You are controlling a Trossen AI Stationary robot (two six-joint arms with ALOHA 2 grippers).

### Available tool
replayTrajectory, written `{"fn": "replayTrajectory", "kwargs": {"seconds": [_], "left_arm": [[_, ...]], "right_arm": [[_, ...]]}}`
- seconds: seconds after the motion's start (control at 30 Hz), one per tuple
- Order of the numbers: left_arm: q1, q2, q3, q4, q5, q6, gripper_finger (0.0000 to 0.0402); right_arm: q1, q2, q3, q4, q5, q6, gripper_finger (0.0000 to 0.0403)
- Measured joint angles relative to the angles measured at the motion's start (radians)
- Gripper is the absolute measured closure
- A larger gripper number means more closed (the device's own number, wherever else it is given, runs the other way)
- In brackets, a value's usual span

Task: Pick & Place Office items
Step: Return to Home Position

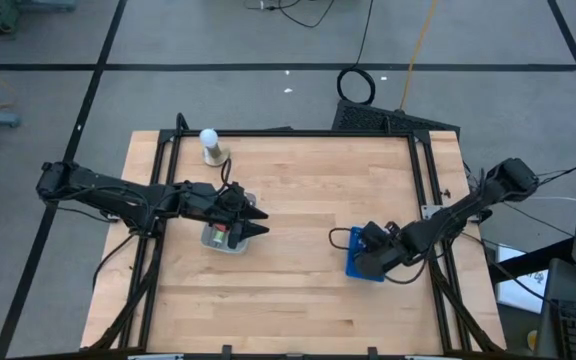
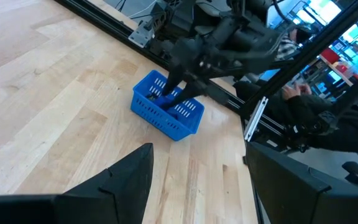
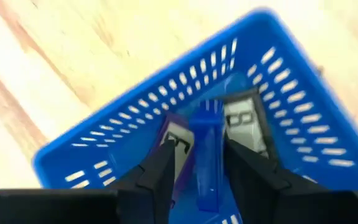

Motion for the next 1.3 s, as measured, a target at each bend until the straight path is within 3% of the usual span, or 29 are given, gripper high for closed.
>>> {"fn": "replayTrajectory", "kwargs": {"seconds": [0.37, 0.6, 0.7, 0.93, 1.13, 1.3], "left_arm": [[0.000, 0.000, 0.000, 0.000, 0.000, 0.000, 0.0147], [0.000, 0.000, 0.000, 0.000, 0.000, 0.000, 0.0147], [0.000, 0.000, 0.000, 0.000, 0.000, 0.000, 0.0147], [0.000, 0.000, 0.000, 0.000, 0.000, 0.000, 0.0147], [0.000, 0.000, 0.000, 0.000, 0.000, 0.000, 0.0147], [0.000, 0.000, 0.000, 0.000, 0.000, 0.000, 0.0147]], "right_arm": [[-0.008, -0.219, 0.000, 0.025, 0.116, -0.099, 0.0220], [-0.061, -0.289, 0.000, 0.197, 0.189, -0.326, 0.0204], [-0.109, -0.291, 0.000, 0.289, 0.182, -0.440, 0.0204], [-0.242, -0.291, 0.000, 0.513, 0.058, -0.676, 0.0204], [-0.324, -0.291, 0.000, 0.684, 0.056, -0.918, 0.0204], [-0.343, -0.297, 0.000, 0.782, 0.055, -0.982, 0.0204]]}}
